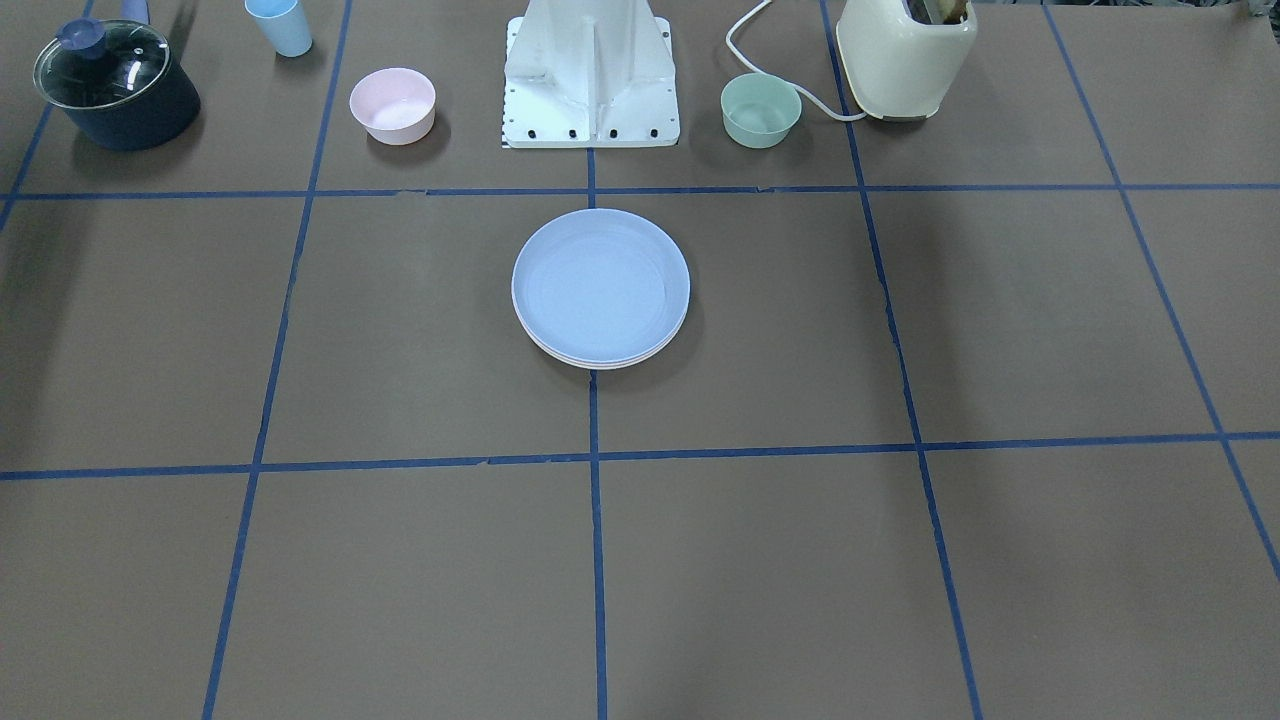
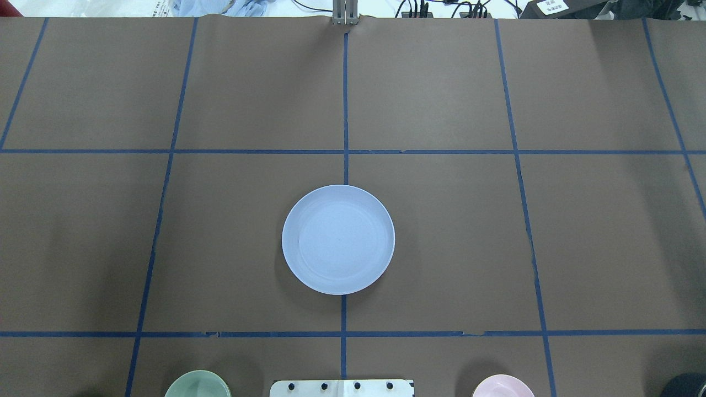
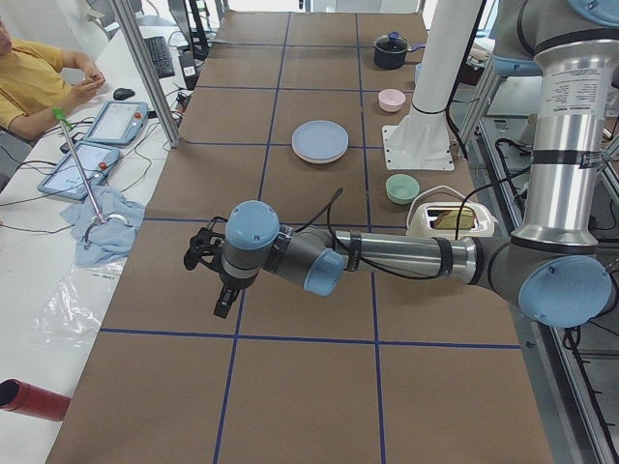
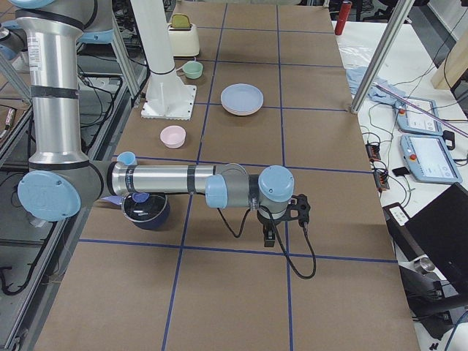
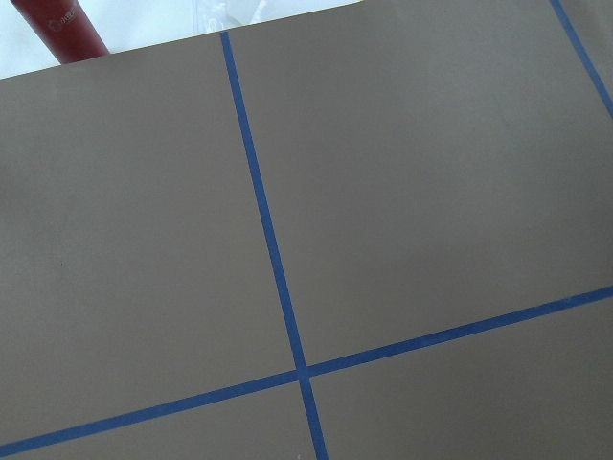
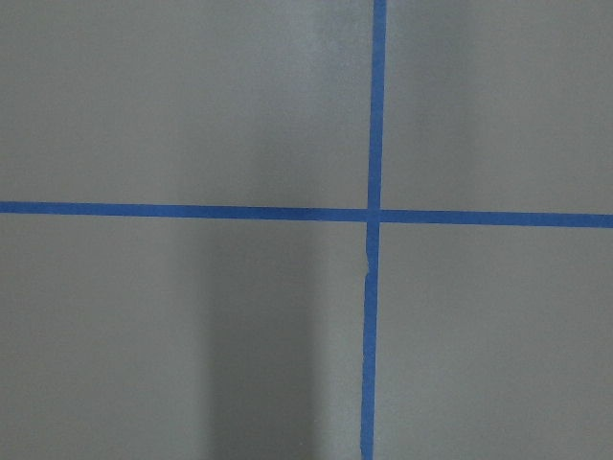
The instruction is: Stack three plates with pink and blue
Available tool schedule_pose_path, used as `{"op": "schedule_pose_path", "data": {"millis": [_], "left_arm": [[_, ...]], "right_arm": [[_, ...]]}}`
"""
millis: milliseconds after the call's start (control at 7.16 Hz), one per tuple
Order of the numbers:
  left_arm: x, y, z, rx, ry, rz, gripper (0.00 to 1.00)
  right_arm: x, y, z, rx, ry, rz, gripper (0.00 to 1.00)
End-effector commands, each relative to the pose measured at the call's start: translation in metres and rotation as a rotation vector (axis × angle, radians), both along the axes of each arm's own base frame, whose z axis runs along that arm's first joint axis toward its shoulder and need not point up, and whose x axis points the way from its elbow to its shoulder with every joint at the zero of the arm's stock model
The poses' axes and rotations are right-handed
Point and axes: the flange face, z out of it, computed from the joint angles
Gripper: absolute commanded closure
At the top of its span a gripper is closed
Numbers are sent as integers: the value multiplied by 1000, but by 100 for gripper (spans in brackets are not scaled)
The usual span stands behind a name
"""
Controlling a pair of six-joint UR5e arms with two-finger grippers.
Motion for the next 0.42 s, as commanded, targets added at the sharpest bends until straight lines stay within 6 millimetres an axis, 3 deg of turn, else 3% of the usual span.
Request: {"op": "schedule_pose_path", "data": {"millis": [0, 279], "left_arm": [[0, 0, -2, 2, 2, 0, 0], [0, -1, -7, 13, -5, -4, 0]], "right_arm": [[0, 4, -5, 11, 0, 1, 0], [0, 11, -7, 15, -2, 0, 0]]}}
